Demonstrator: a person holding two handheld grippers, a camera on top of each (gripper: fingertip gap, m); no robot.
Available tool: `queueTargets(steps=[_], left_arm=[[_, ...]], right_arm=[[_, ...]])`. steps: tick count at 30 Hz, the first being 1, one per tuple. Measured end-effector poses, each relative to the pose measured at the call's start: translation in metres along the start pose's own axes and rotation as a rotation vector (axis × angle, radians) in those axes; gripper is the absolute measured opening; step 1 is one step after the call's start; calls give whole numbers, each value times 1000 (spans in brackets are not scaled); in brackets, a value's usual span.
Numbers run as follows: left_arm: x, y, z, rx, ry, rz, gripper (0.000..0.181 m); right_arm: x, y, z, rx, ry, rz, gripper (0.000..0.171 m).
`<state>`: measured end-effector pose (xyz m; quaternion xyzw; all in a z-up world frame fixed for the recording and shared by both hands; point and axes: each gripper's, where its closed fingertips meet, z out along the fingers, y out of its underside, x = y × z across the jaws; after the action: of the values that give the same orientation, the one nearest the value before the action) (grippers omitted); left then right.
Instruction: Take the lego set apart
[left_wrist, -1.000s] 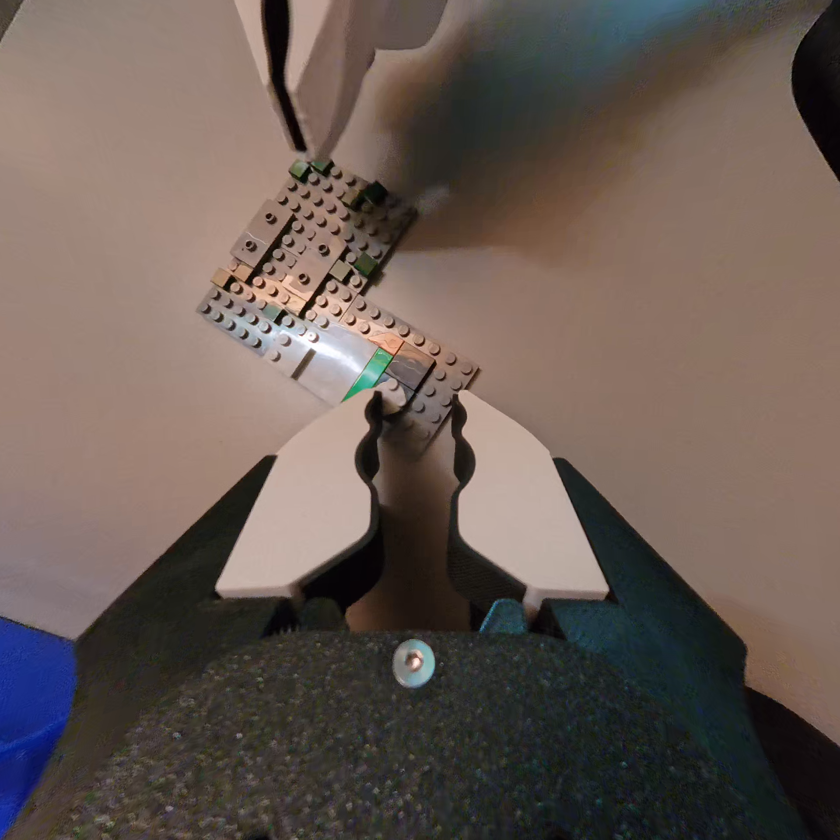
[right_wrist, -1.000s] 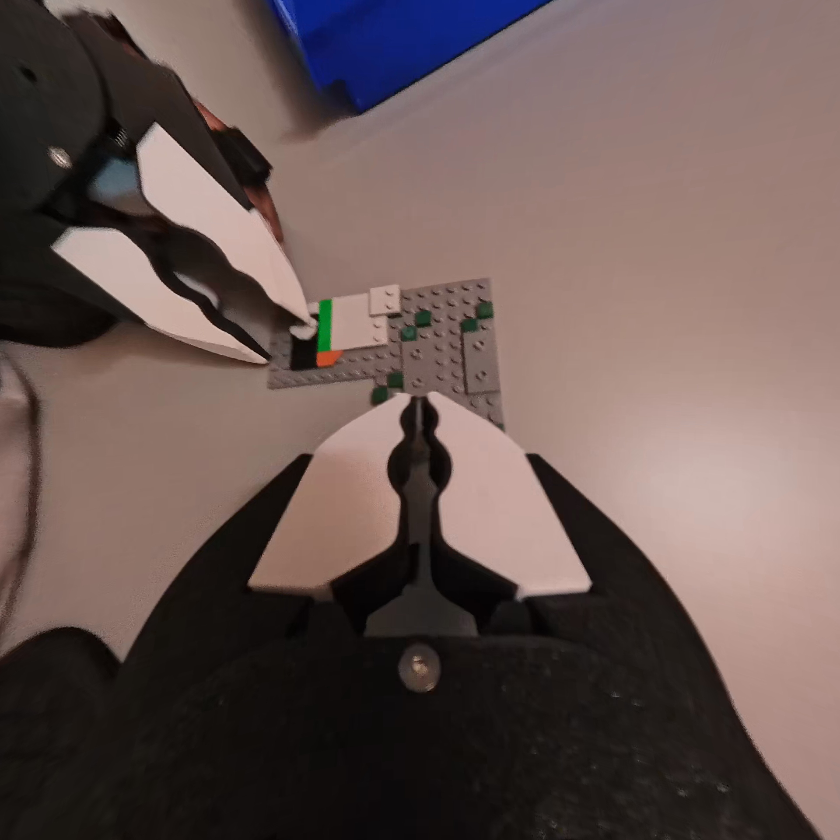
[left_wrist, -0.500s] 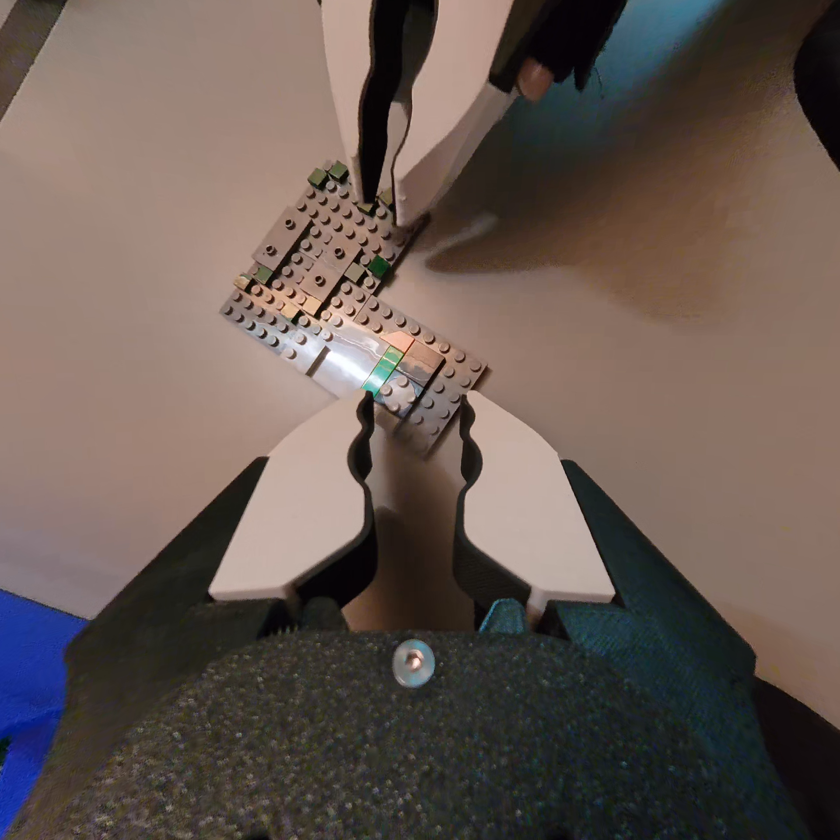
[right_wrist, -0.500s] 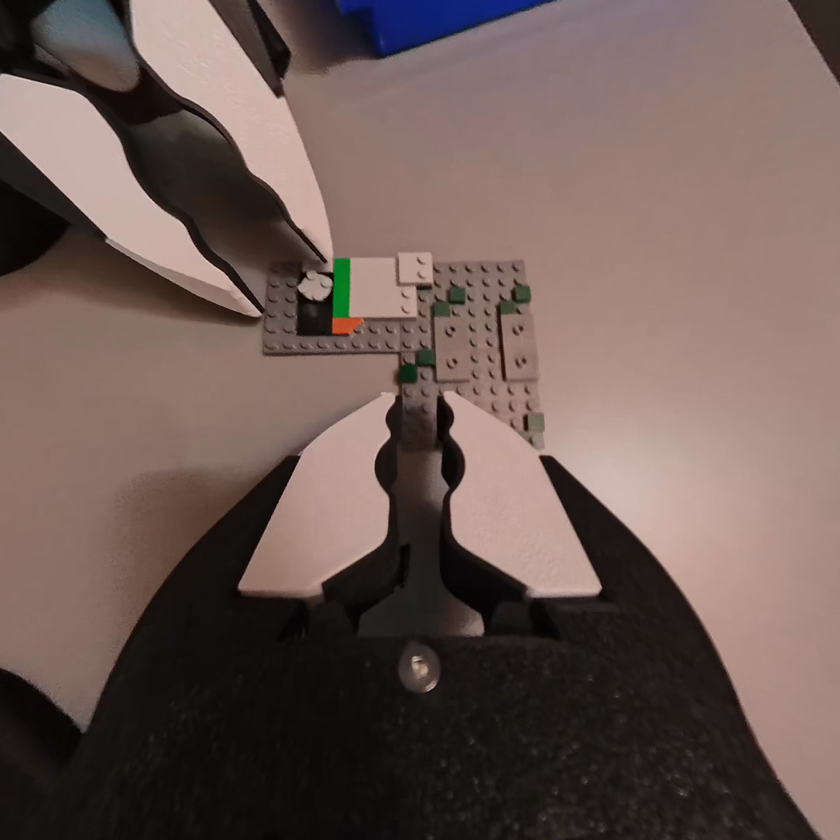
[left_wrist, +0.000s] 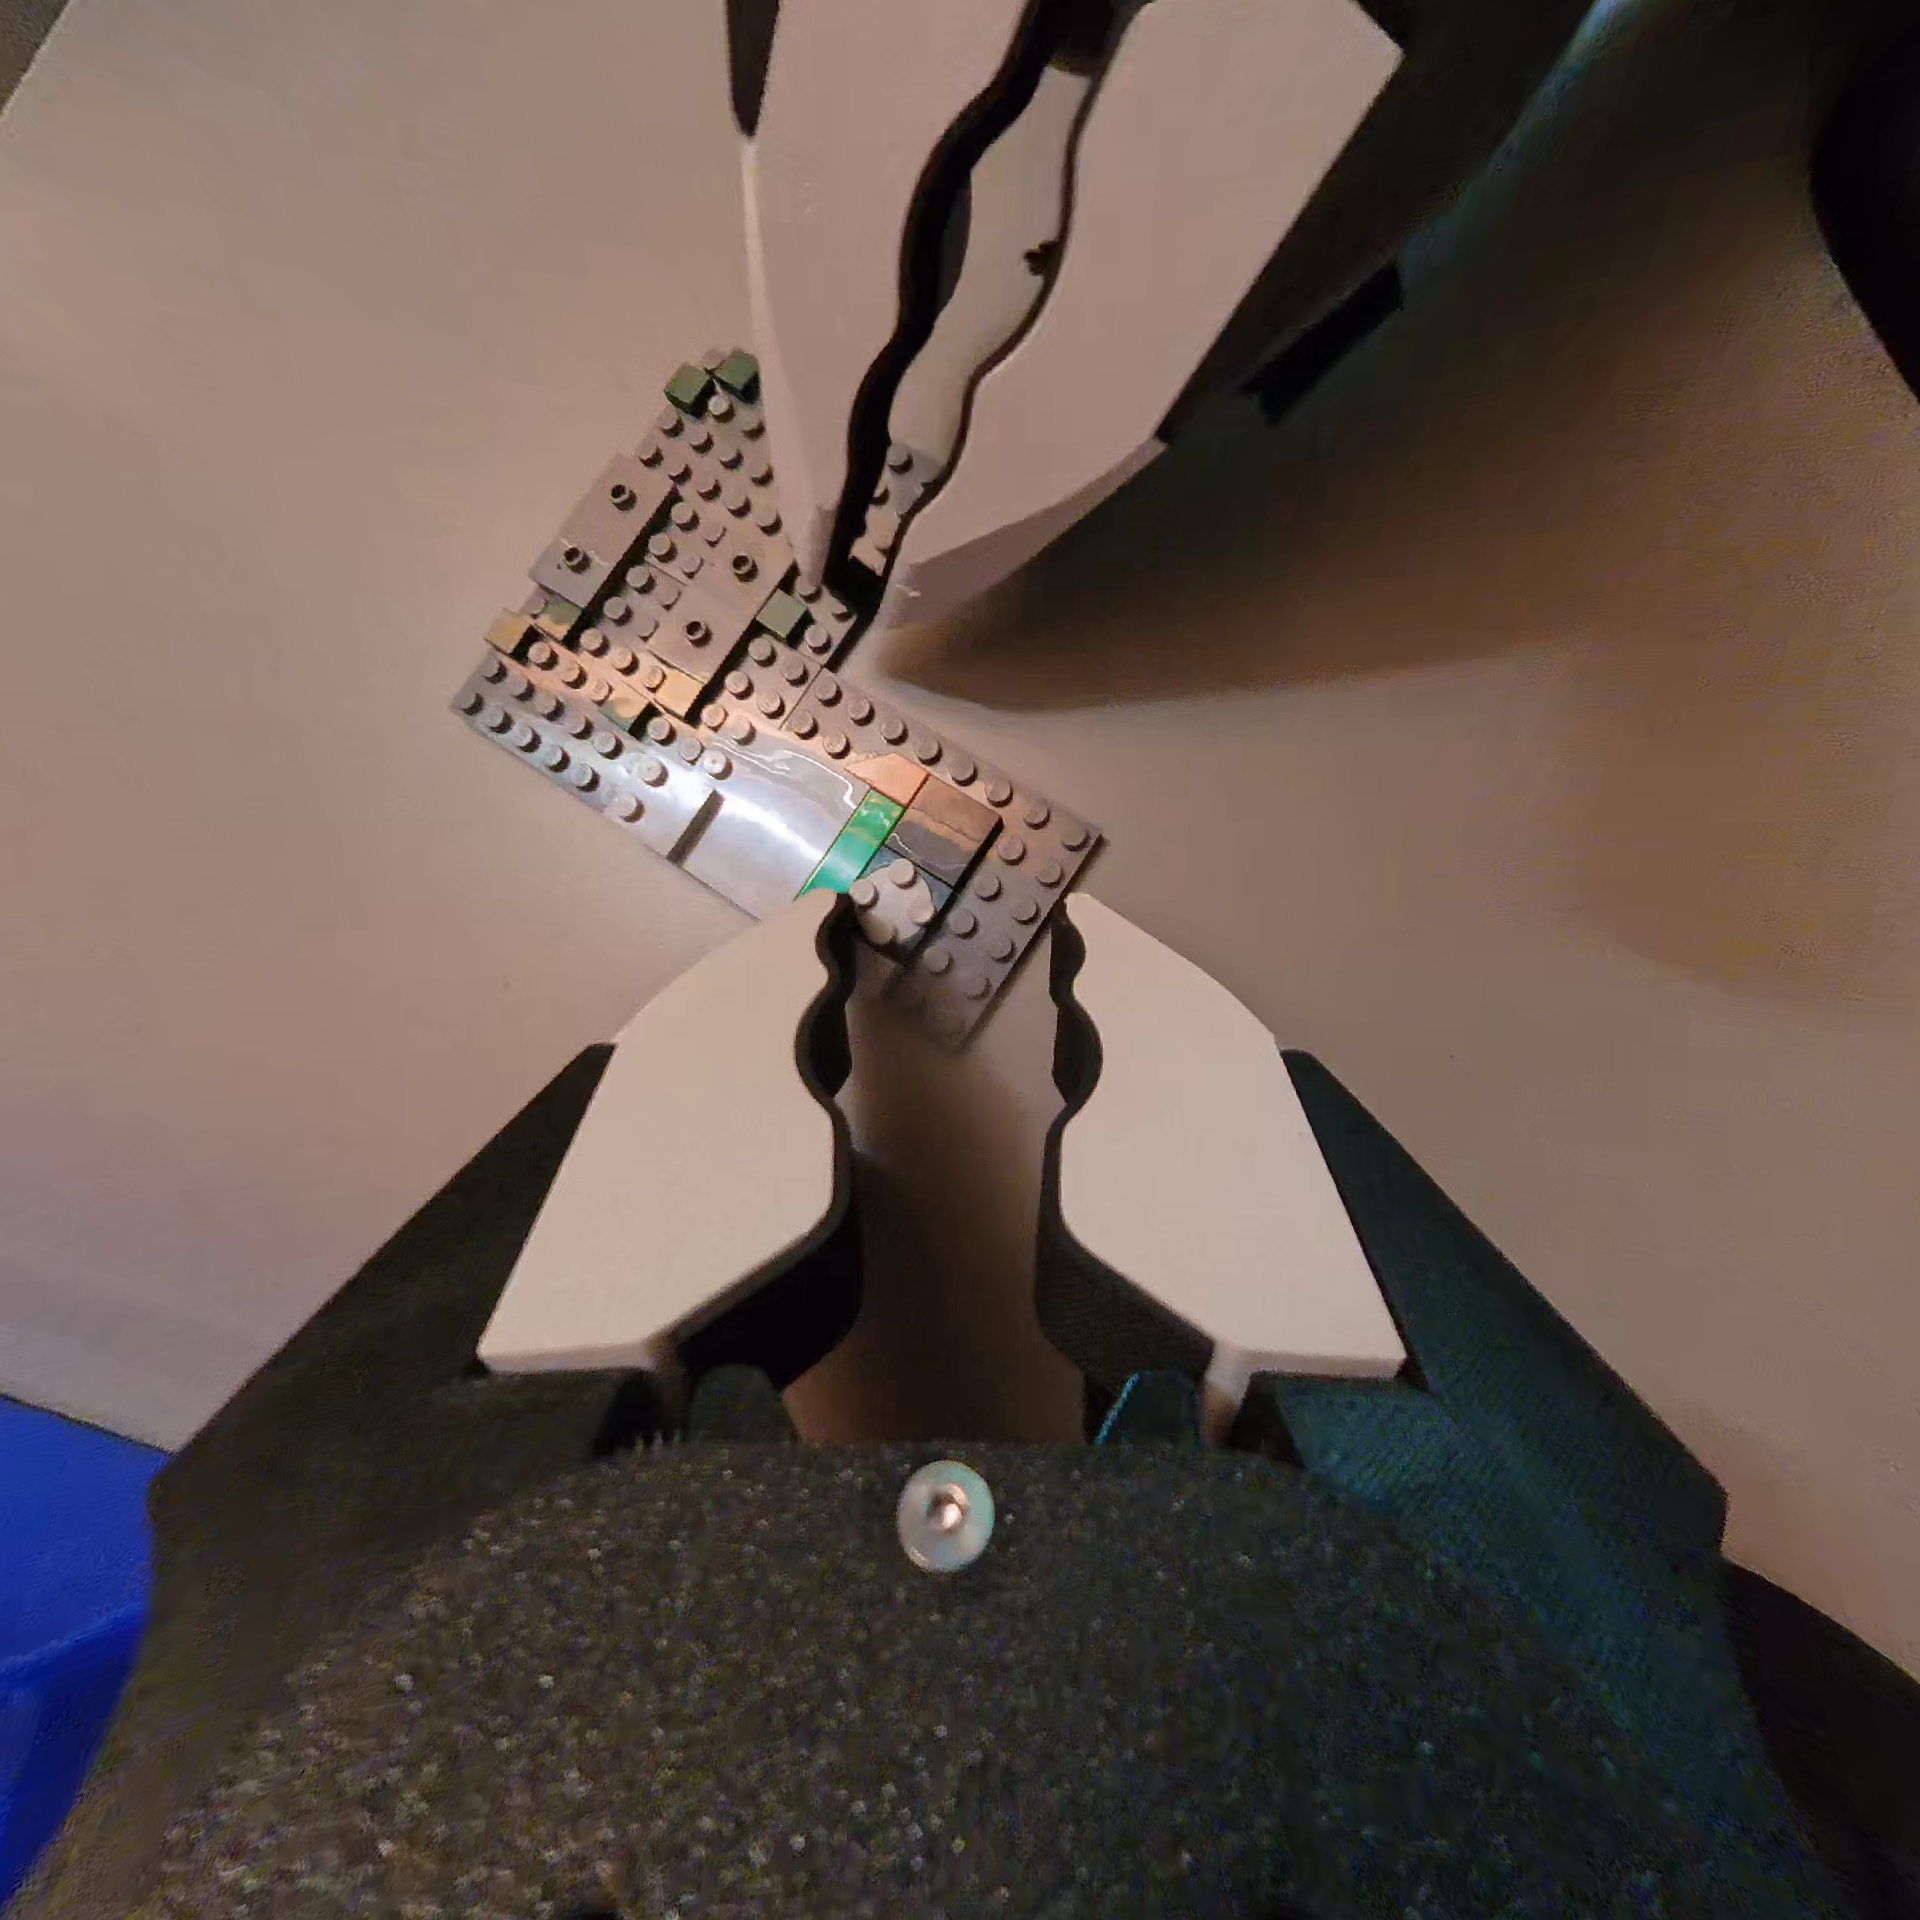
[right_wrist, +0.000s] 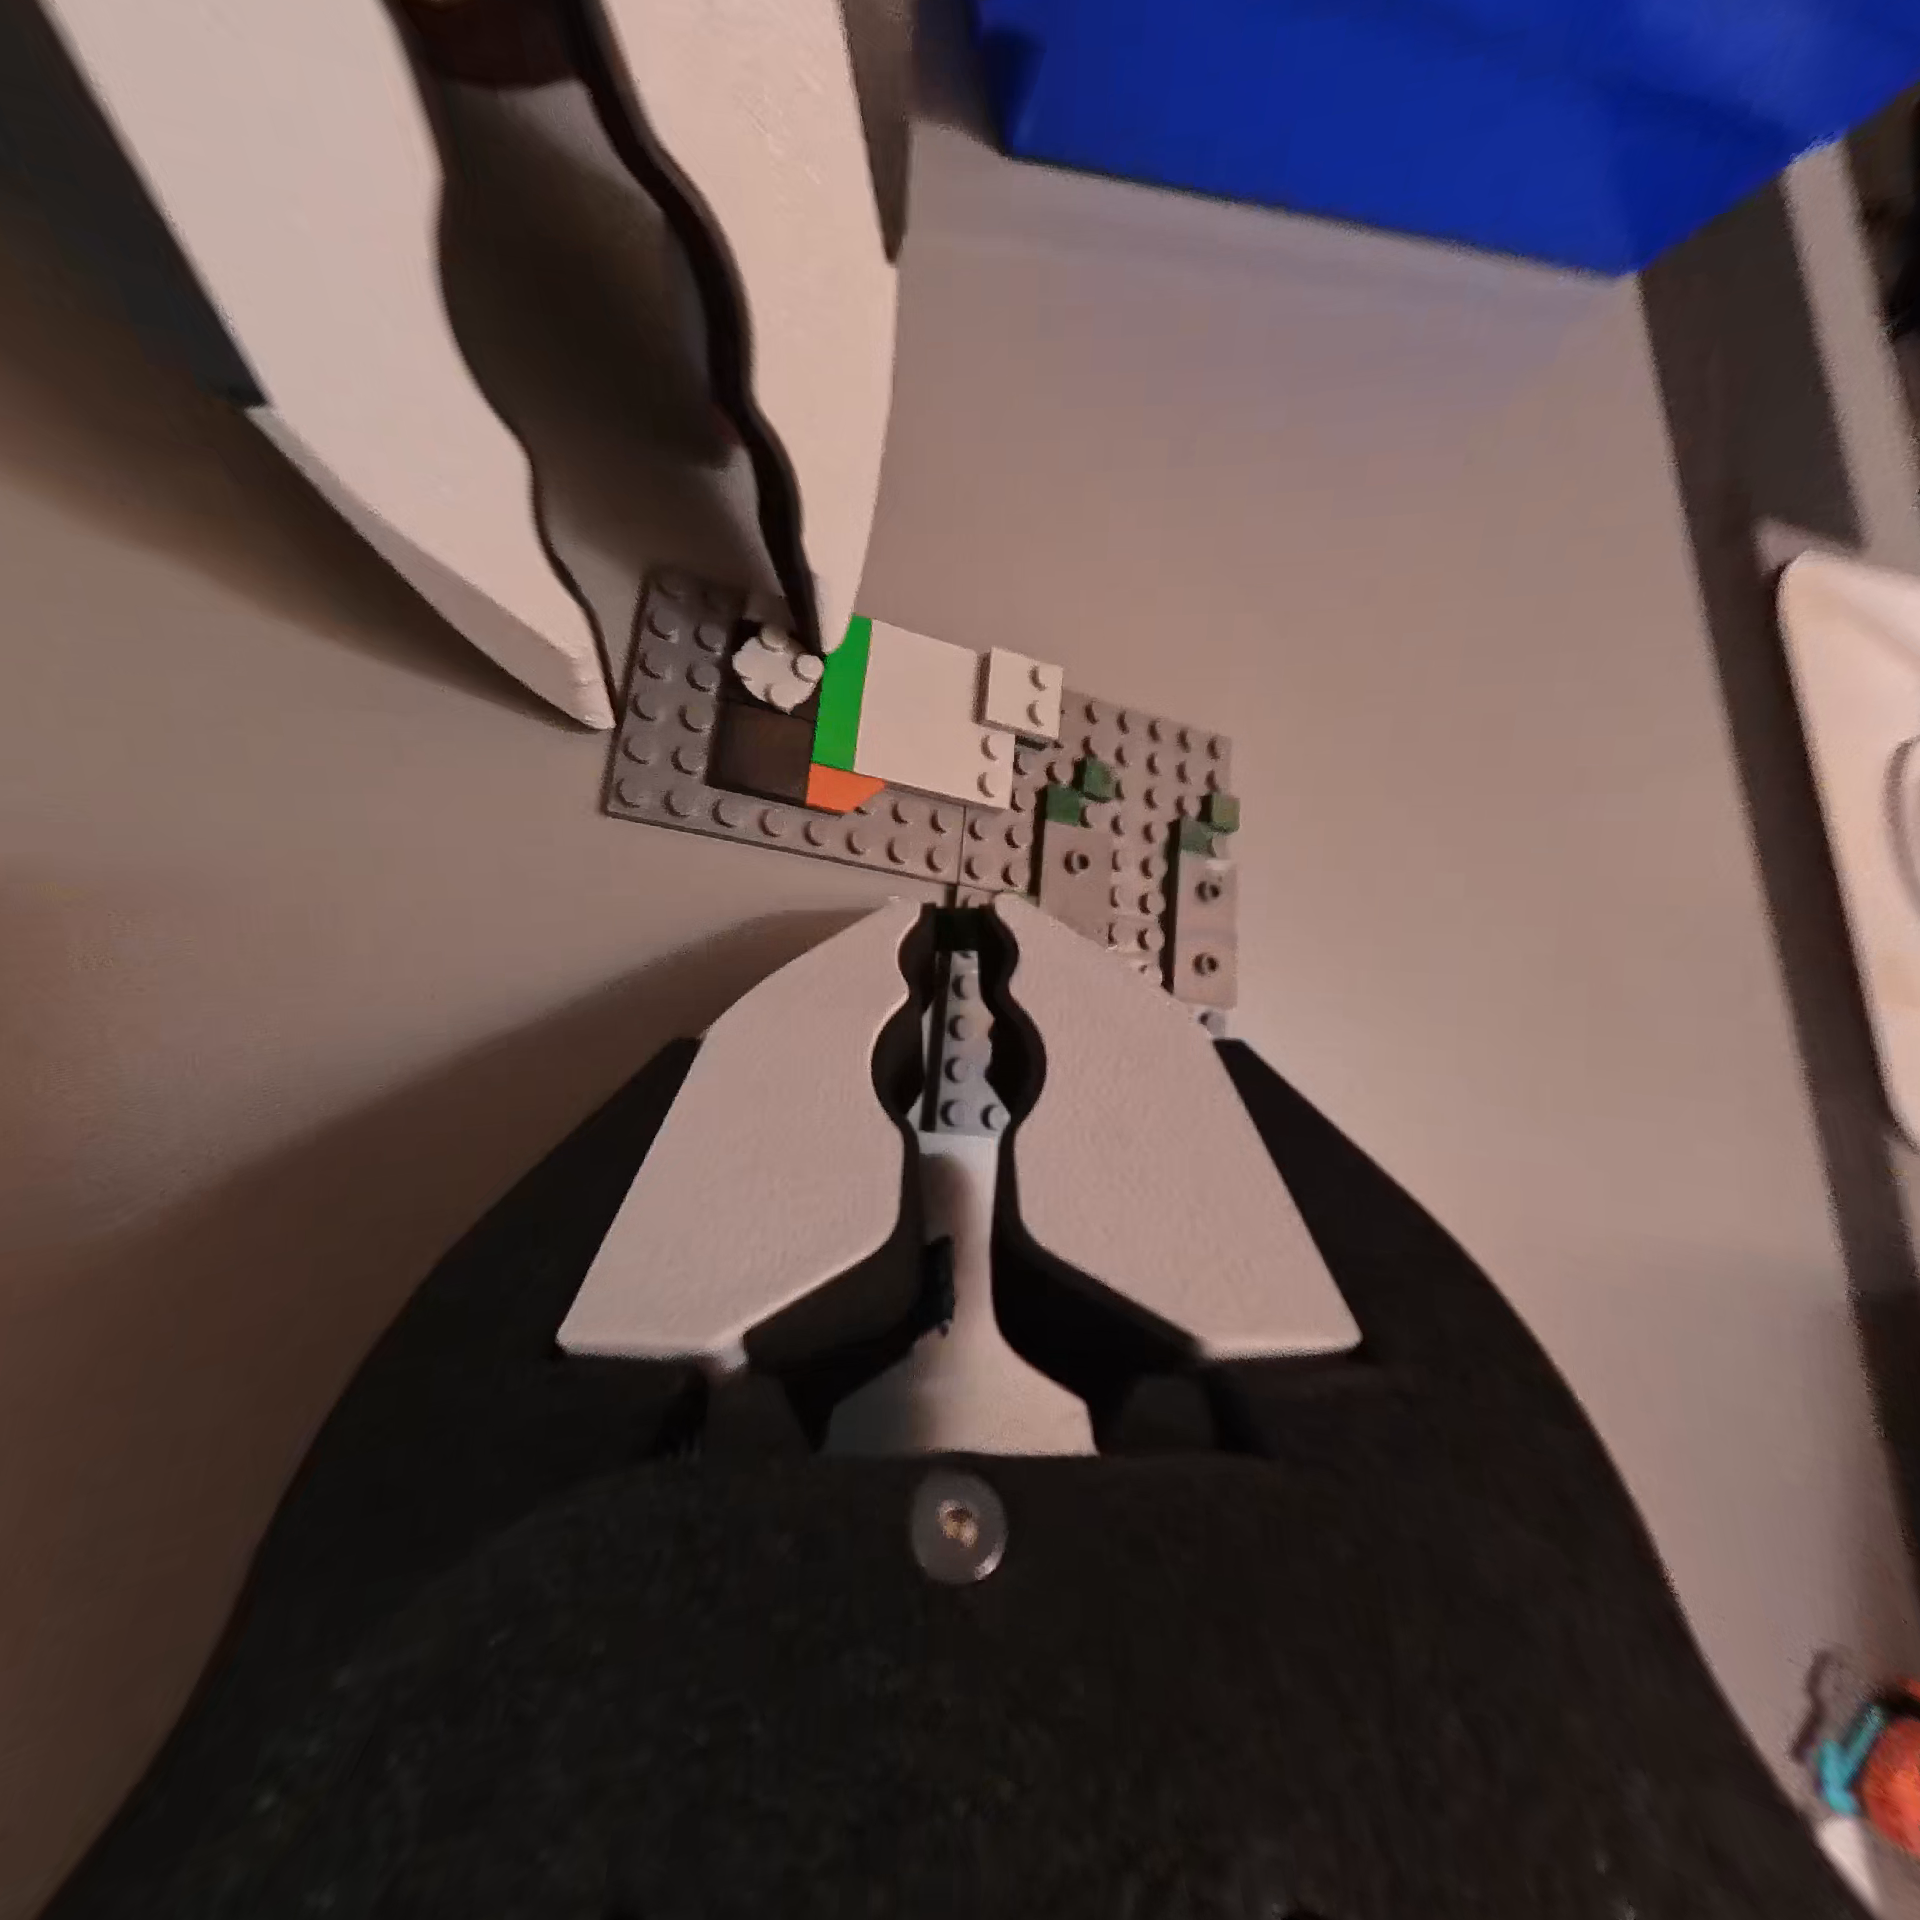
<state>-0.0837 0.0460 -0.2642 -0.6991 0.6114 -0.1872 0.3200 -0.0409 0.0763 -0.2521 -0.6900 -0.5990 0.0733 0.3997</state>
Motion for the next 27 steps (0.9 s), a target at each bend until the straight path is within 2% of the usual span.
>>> queueTargets(steps=[5, 9, 12, 17, 22, 27], left_arm=[[2, -5, -2, 32, 9, -8, 35], [10, -32, -19, 204, 174, -194, 33], [13, -52, -35, 340, 358, -402, 28], [20, -71, -50, 452, 616, -659, 24], [28, -74, -50, 445, 680, -692, 11], [26, -79, -57, 477, 671, -672, 3]], right_arm=[[-7, -27, -25, 254, 21, -34, 7], [-13, -46, -44, 413, -60, 97, 7], [-16, -51, -50, 444, -51, 70, 7], [-28, -62, -52, 459, -22, -22, 7], [-33, -69, -55, 452, 34, -114, 7], [-30, -74, -62, 478, 80, -135, 8]])
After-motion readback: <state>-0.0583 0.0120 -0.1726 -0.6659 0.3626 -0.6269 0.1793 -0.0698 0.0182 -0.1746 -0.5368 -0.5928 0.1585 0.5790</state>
